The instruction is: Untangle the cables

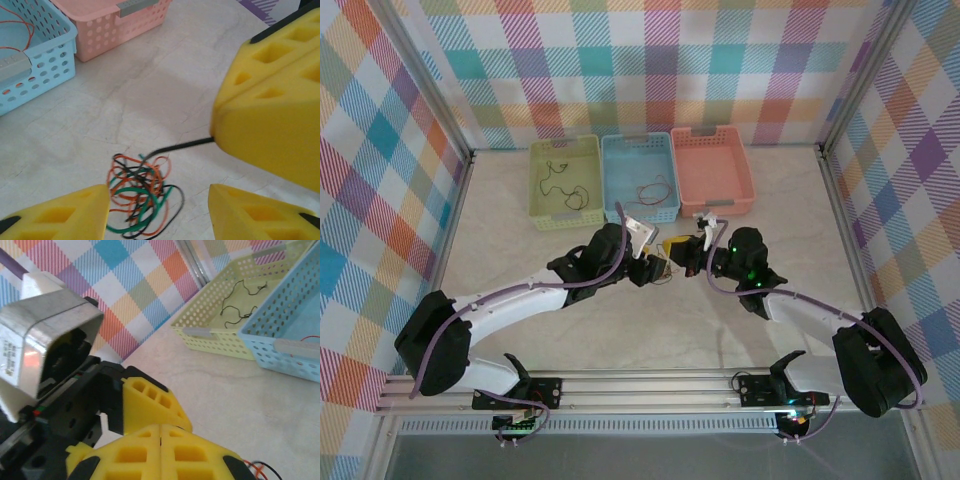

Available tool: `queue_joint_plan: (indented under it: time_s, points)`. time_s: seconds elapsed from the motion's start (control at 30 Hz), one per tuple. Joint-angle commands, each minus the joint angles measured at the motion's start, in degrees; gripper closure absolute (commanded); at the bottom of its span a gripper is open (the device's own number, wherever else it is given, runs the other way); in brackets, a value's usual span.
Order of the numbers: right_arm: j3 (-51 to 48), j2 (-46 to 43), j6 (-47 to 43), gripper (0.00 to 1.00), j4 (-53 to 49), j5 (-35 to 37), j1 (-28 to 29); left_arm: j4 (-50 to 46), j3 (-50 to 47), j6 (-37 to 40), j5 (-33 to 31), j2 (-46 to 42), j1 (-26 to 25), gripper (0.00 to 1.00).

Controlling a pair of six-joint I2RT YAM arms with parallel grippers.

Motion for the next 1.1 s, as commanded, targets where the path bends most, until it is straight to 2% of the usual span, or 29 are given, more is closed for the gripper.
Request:
queue_joint_plan:
  time_s: [0.0,0.2,0.3,0.53,0.63,0.83,0.9,0.93,1.07]
  points:
    - [-0.4,0.1,1.5,1.00,4.1,-4.4,-0.1,3.9,-1.1,1.4,-0.1,-1.6,-0.5,0.45]
    - [1.1,3.4,3.3,1.00,6.2,-10.0,0.0,4.9,-1.6,1.5,0.2,-1.9,-0.5,0.46]
    - [1.5,4.1,3.4,1.00,6.6,-11.2,0.1,4.9,-1.7,1.6,-0.1,-1.9,-0.5,0.50]
    - [1.7,4.4,3.3,1.00,6.7,-12.4,0.3,4.7,-1.4,1.2,-0.6,-1.8,-0.6,0.63]
    - [1.8,4.4,3.1,1.00,6.7,-12.7,0.3,4.1,-1.4,1.0,-1.6,-2.0,-0.6,0.74]
    - [1.7,4.1,2.6,1.00,6.4,-12.7,0.4,3.1,-1.0,0.1,-3.0,-2.4,-0.6,0.85]
    - [1.8,4.0,2.5,1.00,6.2,-12.6,0.4,2.9,-0.9,0.1,-2.9,-2.4,-0.6,0.91]
    - [1.8,4.1,2.5,1.00,6.1,-12.6,0.4,2.9,-0.9,0.0,-2.7,-2.5,-0.5,0.98]
    - [1.8,4.0,2.2,1.00,6.0,-12.3,0.4,1.8,-0.5,-0.2,-2.1,-2.8,-0.5,1.00]
